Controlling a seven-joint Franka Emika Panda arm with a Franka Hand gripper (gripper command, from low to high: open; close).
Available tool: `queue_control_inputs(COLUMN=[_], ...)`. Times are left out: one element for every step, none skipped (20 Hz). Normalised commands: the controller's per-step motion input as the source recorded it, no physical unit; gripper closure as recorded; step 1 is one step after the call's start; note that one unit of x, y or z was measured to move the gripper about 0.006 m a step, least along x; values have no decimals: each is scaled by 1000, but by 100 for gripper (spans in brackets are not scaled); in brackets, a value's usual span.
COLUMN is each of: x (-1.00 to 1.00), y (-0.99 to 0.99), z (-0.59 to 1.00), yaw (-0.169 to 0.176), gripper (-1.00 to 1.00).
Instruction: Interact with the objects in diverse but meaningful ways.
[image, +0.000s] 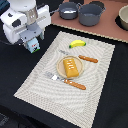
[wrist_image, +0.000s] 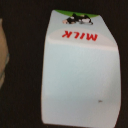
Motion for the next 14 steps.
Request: queue_control_inputs(x=[1000, 1000, 1000, 1000, 1000, 1000, 1000, 1000, 1000, 1000, 1000, 1000, 1000, 1000], y=[0, 0, 0, 0, 0, 0, 0, 0, 0, 0, 0, 20, 80, 120], z=[0, -29, -37, -20, -9, -3, -6, -9, -14, -20, -9, 0, 220, 326], yaw=[0, 0, 0, 0, 0, 0, 0, 0, 0, 0, 0, 0, 0, 0], gripper=[-100, -100, -100, -100, -100, -100, -100, -100, -100, -100, -100, -100, -100, -100])
